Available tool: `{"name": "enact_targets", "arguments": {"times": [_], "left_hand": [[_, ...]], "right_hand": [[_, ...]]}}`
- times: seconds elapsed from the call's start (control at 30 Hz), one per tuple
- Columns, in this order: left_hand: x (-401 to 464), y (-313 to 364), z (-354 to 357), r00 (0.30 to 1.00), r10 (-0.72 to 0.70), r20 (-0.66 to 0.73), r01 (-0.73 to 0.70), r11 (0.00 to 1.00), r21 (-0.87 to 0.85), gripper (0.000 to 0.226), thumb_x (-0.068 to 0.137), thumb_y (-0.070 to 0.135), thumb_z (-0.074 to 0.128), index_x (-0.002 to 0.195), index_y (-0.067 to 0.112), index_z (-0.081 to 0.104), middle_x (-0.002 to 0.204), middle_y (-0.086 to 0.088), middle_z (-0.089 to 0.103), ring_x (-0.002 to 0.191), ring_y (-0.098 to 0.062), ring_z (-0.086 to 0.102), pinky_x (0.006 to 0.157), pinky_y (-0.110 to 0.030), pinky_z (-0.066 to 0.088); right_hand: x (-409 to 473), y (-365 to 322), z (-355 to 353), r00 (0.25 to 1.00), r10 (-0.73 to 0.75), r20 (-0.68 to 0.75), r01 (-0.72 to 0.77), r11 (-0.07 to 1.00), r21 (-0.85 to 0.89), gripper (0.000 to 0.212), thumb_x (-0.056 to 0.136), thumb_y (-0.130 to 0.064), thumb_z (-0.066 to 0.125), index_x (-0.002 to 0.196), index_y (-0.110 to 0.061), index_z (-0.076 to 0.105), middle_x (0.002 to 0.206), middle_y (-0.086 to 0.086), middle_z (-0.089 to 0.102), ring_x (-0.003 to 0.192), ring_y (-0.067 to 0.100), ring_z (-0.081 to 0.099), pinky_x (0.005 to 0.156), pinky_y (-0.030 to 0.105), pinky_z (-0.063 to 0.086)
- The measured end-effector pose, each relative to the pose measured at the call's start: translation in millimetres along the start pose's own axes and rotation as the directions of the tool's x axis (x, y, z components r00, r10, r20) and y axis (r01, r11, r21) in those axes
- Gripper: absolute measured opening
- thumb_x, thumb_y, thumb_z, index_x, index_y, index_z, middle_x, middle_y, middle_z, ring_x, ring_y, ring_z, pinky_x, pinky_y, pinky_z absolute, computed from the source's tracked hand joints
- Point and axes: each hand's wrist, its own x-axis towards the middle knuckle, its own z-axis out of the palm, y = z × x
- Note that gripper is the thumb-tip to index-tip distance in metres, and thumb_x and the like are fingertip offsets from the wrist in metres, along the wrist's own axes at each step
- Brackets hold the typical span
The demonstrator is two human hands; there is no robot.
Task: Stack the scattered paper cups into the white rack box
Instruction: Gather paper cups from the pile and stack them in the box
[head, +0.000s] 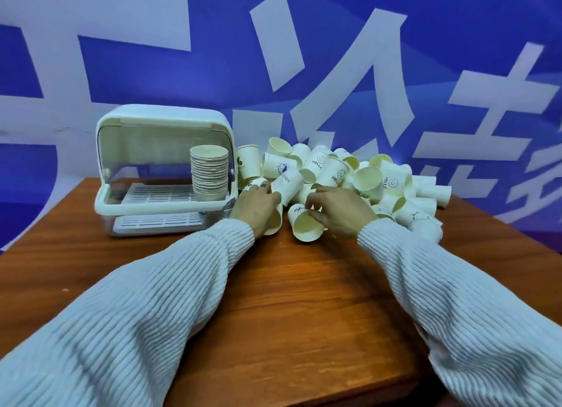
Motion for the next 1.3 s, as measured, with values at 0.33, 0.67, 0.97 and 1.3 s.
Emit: {"name": "enact_targets", "arguments": {"times": [0.33,0.67,0.97,1.3], "left_hand": [[-13.2,-46.9,-94.9,0.877,-0.235,-0.419,0.037,0.902,-0.430,0.024,0.096,0.019,0.051,0.113,0.014,0.066,0.107,-0.010,0.063,0.101,-0.032,0.060,0.080,-0.040,0.044],[-34.2,-155.8,-143.3,0.590,-0.703,-0.397,0.286,0.642,-0.712,0.034,0.097,0.026,0.046,0.116,0.015,0.073,0.118,-0.009,0.068,0.108,-0.025,0.062,0.095,-0.039,0.050],[-43.9,-165.2,-136.0,0.629,-0.677,-0.382,0.295,0.662,-0.689,0.037,0.100,0.017,0.046,0.128,0.019,0.070,0.126,-0.007,0.064,0.119,-0.023,0.056,0.098,-0.033,0.044],[9.3,-133.5,-141.6,0.743,-0.607,-0.283,0.307,0.684,-0.662,0.040,0.094,0.011,0.047,0.123,0.019,0.073,0.129,-0.004,0.069,0.124,-0.022,0.059,0.107,-0.031,0.041]], "right_hand": [[31.6,-28.3,-50.2,0.876,0.326,-0.356,-0.155,0.888,0.433,0.010,0.092,-0.035,0.060,0.088,-0.027,0.066,0.069,-0.009,0.062,0.074,0.019,0.058,0.066,0.035,0.043],[133.0,-118.8,-78.0,0.843,0.448,-0.299,-0.051,0.619,0.784,0.022,0.081,-0.023,0.059,0.101,-0.029,0.065,0.072,0.000,0.074,0.074,0.022,0.072,0.078,0.047,0.061],[164.6,-148.0,-36.7,0.943,0.327,-0.054,-0.247,0.801,0.545,0.008,0.091,-0.013,0.066,0.092,-0.021,0.068,0.101,0.007,0.073,0.096,0.027,0.067,0.084,0.039,0.057],[151.4,-131.4,-19.6,0.938,0.340,-0.067,-0.198,0.686,0.700,0.024,0.099,-0.037,0.053,0.103,-0.021,0.071,0.096,0.004,0.075,0.088,0.026,0.070,0.087,0.041,0.057]]}}
